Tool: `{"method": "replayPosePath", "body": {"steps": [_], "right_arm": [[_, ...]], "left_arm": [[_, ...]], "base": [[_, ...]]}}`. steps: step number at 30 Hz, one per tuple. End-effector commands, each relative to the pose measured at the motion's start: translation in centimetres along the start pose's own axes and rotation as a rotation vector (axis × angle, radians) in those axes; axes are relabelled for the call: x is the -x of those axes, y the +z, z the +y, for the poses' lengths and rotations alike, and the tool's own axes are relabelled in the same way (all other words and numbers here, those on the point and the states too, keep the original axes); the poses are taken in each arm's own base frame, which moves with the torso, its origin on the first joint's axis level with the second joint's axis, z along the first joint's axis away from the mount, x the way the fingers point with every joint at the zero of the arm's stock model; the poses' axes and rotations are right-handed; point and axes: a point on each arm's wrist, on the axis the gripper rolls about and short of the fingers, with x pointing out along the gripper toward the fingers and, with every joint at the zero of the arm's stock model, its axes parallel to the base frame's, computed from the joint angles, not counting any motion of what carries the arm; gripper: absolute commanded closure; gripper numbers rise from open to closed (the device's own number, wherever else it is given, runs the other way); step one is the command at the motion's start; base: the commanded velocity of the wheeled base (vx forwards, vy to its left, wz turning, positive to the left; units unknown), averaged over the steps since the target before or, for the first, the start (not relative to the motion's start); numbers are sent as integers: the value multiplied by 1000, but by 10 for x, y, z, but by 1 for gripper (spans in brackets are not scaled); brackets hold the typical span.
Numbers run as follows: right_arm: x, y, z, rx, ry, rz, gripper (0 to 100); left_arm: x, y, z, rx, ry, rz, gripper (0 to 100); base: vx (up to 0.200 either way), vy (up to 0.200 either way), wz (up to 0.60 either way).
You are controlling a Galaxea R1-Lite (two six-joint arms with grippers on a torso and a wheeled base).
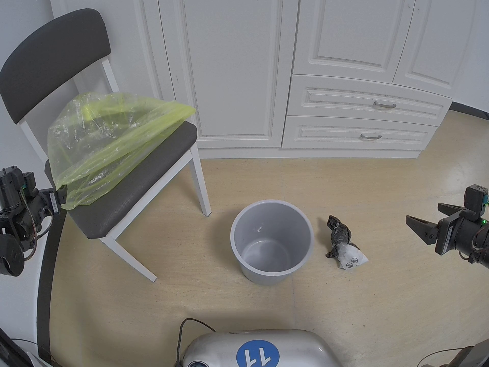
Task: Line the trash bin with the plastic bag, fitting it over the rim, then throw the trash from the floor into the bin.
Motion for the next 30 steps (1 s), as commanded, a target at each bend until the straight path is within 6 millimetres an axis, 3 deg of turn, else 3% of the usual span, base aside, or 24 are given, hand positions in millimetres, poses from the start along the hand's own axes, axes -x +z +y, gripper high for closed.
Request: {"method": "replayPosePath", "body": {"steps": [1,24,30], "right_arm": [[0,-1,2,0,13,-20,0],[0,-1,2,-15,14,-28,0],[0,-1,2,-15,14,-26,0]], "left_arm": [[-10,-7,-2,6,-13,-30,0],[-13,-20,6,-16,12,-14,0],[-11,-29,18,-97,16,22,0]], "base": [[0,0,0],[0,0,0],[0,0,0]]}}
